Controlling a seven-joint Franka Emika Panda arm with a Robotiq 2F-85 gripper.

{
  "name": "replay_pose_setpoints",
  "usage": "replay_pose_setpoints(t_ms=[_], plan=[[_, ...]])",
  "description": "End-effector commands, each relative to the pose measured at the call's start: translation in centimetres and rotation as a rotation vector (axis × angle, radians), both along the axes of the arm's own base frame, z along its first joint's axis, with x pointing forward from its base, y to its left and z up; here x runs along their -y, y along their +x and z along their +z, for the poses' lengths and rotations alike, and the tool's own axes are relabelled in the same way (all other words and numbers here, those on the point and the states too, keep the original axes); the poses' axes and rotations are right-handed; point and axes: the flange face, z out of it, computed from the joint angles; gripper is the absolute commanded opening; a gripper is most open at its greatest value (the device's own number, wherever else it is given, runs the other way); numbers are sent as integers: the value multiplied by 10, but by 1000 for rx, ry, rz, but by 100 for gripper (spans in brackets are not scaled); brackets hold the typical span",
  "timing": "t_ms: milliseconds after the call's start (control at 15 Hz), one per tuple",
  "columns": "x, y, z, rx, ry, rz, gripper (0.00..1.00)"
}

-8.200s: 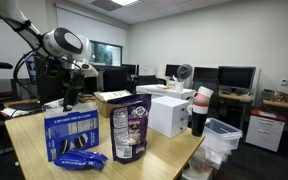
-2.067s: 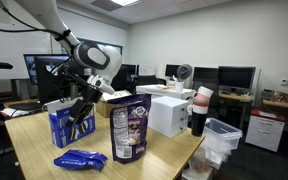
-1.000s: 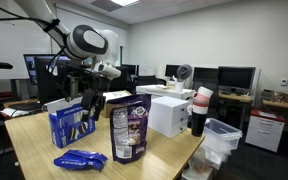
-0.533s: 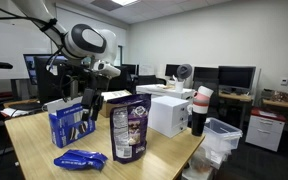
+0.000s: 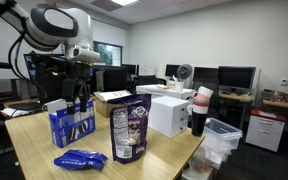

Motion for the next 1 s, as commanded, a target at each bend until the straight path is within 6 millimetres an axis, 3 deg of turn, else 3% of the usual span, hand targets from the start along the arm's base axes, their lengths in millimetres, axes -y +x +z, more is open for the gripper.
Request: replay_pose_setpoints(t_ms=[0, 67, 333, 400, 933], plan=[[-4, -17, -22, -33, 65, -84, 100], [-1, -9, -9, -16, 33, -33, 100], [-2, -15, -21, -37, 58, -55, 100], [0, -20, -24, 47, 15, -64, 100], [37, -39, -77, 109, 35, -226, 100]])
